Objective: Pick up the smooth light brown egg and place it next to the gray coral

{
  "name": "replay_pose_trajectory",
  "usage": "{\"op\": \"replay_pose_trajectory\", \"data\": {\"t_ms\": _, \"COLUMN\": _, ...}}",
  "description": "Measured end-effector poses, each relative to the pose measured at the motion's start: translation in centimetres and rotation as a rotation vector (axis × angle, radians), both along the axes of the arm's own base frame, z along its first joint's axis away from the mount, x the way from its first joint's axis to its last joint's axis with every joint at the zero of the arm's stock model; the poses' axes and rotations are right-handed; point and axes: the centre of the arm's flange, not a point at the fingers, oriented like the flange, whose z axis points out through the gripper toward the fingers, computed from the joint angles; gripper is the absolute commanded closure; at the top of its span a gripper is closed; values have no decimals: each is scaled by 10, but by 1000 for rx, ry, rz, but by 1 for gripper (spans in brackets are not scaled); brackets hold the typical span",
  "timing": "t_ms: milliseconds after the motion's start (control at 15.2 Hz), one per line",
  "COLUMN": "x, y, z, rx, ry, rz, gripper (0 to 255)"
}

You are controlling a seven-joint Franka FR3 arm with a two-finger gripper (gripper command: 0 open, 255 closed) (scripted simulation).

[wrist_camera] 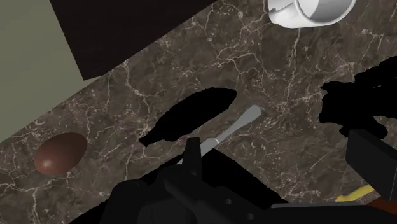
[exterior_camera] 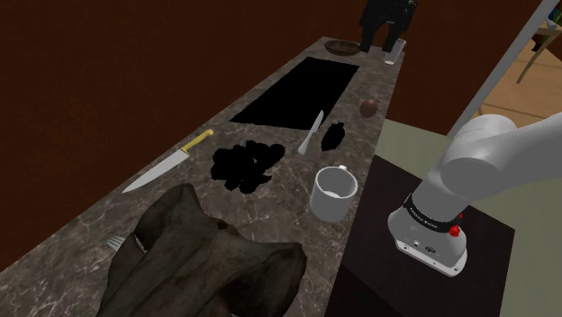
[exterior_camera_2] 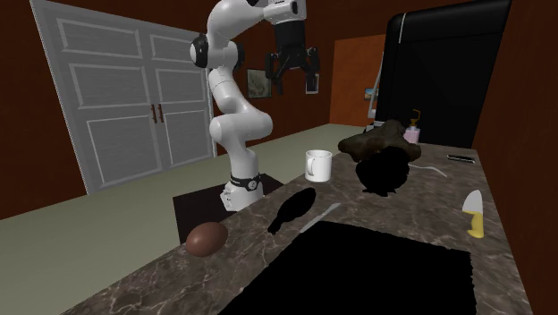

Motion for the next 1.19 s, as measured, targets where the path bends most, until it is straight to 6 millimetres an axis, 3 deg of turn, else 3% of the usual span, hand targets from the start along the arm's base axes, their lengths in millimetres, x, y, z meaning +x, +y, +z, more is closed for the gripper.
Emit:
{"op": "replay_pose_trajectory", "data": {"t_ms": 132, "x": 3, "y": -5, "z": -4, "rx": 2, "ry": 0, "rz": -9, "gripper": 0}}
{"op": "replay_pose_trajectory", "data": {"t_ms": 396, "x": 16, "y": -39, "z": -29, "rx": 16, "ry": -4, "rz": -76, "gripper": 0}}
{"op": "replay_pose_trajectory", "data": {"t_ms": 1188, "x": 48, "y": -166, "z": -123, "rx": 64, "ry": -19, "rz": -303, "gripper": 0}}
